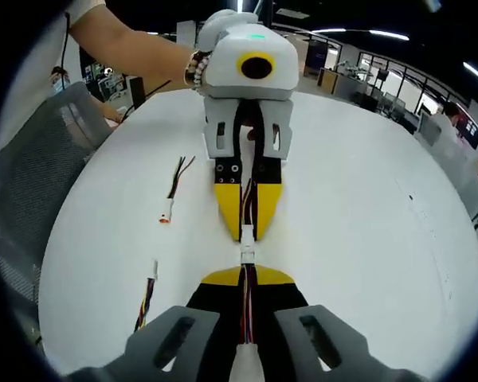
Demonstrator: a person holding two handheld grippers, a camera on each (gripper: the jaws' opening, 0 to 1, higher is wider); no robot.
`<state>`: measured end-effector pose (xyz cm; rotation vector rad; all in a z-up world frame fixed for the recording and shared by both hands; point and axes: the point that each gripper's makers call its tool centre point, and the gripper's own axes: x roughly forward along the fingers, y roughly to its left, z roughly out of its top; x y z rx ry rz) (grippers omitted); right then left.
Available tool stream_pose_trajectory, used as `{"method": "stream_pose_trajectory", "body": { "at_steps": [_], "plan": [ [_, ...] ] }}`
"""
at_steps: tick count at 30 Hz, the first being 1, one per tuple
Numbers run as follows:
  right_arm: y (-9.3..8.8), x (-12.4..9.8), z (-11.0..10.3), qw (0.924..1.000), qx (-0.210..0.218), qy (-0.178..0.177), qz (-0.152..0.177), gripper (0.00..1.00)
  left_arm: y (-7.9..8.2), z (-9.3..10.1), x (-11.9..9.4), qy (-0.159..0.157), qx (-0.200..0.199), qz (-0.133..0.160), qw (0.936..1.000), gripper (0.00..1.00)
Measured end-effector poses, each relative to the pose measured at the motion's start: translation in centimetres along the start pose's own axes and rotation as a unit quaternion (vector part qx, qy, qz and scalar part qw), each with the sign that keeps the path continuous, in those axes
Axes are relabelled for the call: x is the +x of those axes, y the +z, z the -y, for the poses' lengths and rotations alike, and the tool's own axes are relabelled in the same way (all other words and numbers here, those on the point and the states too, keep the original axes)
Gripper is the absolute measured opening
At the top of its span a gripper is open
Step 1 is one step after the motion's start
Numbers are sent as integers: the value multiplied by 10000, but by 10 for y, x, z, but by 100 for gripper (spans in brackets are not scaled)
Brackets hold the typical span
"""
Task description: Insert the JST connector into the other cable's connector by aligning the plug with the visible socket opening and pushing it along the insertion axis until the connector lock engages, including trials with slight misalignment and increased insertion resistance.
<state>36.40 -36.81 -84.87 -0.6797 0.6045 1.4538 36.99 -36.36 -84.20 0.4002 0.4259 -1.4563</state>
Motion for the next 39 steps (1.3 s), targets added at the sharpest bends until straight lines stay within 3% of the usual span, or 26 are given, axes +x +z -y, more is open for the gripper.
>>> {"method": "stream_pose_trajectory", "body": {
  "at_steps": [9,20,22,27,31,35,39],
  "plan": [
    [-2,1,0,10000,16,15,-18,1,-1,2,-2,-19,27,66,10000,1],
    [-2,1,-1,10000,78,-53,-5,2,0,5,-5,167,-66,219,9996,11],
    [-1,1,-1,9999,88,-56,0,2,1,-3,-5,418,-165,284,9986,20],
    [-3,1,1,9998,90,-180,-41,15,0,1,-6,399,-230,324,9984,22],
    [-3,1,4,9995,144,-272,-13,19,0,2,-7,421,-275,309,9983,23],
    [-6,0,12,9973,523,-487,146,26,-2,0,-10,526,-521,462,9962,27],
    [-10,-8,7,9973,506,-512,127,27,-5,1,-17,646,-605,508,9948,32]
  ]
}}
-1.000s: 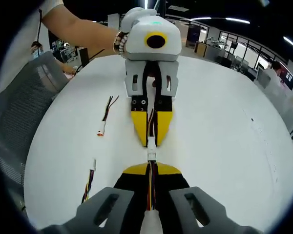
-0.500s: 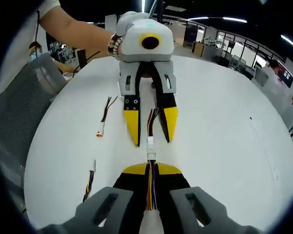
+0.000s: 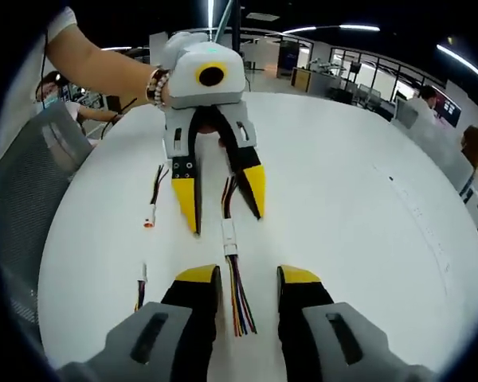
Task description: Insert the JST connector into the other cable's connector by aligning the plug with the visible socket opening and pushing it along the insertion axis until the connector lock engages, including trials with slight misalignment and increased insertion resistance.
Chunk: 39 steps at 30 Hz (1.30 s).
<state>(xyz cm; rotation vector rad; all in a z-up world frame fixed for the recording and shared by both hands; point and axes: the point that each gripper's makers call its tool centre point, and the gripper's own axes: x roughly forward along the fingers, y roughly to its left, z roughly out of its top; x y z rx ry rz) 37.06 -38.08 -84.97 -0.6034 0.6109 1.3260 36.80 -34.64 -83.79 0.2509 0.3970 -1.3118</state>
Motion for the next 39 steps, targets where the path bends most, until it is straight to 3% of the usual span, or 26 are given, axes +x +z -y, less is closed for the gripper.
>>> {"method": "stream_pose_trajectory", "body": {
  "at_steps": [2,4,7,16,19,26,32,39],
  "plan": [
    [4,-5,-1,9998,115,-39,160,27,3,-1,-7,86,-134,142,9998,34],
    [16,-13,-2,9982,239,-110,540,27,14,-2,-15,180,-388,494,9979,34],
    [33,-28,-13,9943,204,-13,1042,26,26,1,-29,204,-421,786,9958,35],
    [63,-66,-40,9737,390,17,2246,24,51,25,-62,304,-450,1588,9858,36],
    [67,-72,-47,9670,467,1,2506,24,54,38,-66,253,-465,1734,9834,36],
    [48,-65,-68,9665,453,21,2527,21,43,59,-61,254,-632,1846,9804,35],
    [26,-47,-84,9701,569,98,2359,19,23,72,-48,251,-513,1580,9858,32],
    [11,-35,-82,9738,547,105,2206,17,9,67,-40,295,-386,1319,9901,27]
  ]
}}
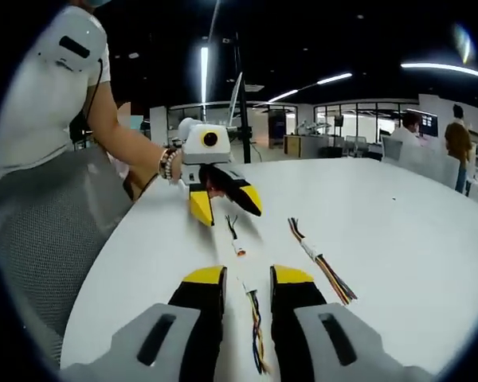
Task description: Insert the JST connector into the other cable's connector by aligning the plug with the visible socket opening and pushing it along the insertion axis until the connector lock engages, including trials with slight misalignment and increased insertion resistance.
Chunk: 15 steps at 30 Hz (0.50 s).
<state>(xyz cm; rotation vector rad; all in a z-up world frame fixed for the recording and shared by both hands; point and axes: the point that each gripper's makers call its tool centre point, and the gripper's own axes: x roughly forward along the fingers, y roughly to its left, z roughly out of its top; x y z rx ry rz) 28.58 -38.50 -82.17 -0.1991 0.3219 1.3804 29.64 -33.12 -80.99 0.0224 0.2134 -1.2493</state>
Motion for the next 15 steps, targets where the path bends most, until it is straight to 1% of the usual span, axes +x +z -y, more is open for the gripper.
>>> {"method": "stream_pose_trajectory", "body": {
  "at_steps": [2,6,9,10,15],
  "plan": [
    [-5,2,1,10000,17,24,-45,16,-3,-1,1,-27,-68,-9,10000,25],
    [-13,3,0,9999,-32,75,-93,15,-12,0,4,-76,-57,-128,9999,24],
    [-17,4,-1,9998,-86,120,-108,11,-17,0,5,-102,-19,-223,9997,23],
    [-19,5,-2,9997,-165,153,-133,10,-18,-1,5,-93,2,-266,9996,23],
    [-23,8,-3,9994,-201,209,-188,11,-23,-1,6,-151,66,-395,9991,19]
  ]
}}
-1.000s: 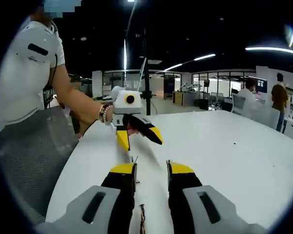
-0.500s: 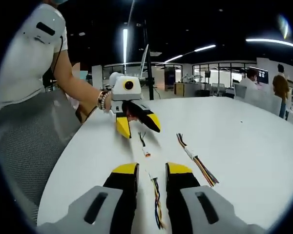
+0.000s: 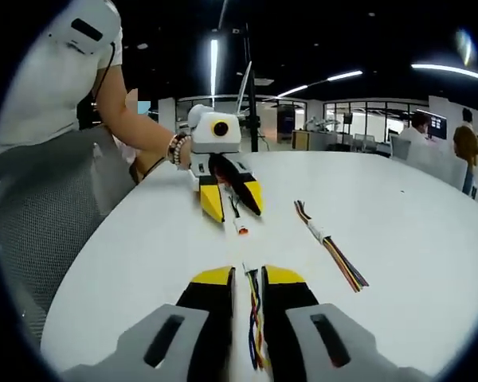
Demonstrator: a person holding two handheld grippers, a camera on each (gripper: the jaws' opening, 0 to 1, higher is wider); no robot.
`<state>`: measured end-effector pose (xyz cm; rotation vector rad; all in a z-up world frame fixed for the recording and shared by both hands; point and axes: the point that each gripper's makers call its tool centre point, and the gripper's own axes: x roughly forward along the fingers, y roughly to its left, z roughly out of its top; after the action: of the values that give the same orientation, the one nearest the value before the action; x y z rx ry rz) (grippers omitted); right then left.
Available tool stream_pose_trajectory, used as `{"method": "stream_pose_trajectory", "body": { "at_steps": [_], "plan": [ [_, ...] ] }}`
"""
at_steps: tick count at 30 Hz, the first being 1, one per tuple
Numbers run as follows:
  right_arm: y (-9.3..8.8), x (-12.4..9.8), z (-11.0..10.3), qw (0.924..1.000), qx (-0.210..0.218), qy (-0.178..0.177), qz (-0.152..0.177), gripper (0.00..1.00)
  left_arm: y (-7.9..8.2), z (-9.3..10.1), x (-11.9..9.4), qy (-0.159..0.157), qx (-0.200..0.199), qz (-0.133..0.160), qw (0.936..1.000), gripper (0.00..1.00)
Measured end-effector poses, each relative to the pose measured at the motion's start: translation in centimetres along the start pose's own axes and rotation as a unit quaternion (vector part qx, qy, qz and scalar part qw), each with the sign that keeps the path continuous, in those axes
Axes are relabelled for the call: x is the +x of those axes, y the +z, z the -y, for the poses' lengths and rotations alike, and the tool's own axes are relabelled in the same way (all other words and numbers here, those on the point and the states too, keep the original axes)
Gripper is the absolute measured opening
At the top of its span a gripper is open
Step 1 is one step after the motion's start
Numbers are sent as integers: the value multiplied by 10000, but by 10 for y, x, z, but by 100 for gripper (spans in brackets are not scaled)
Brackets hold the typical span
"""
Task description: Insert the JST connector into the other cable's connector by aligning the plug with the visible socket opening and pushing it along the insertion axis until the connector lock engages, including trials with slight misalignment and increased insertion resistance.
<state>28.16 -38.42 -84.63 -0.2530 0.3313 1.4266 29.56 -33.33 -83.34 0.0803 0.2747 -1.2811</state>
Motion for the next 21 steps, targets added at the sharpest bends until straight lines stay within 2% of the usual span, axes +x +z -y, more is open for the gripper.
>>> {"method": "stream_pose_trajectory", "body": {
  "at_steps": [11,17,21],
  "plan": [
    [0,2,2,9996,-18,-26,280,5,-9,2,1,-34,123,-236,9996,10],
    [1,2,1,9995,-89,-28,309,4,-9,3,-2,1,110,-197,9997,3],
    [1,2,1,9994,-102,-19,322,4,-10,5,-3,-12,120,-208,9997,1]
  ]
}}
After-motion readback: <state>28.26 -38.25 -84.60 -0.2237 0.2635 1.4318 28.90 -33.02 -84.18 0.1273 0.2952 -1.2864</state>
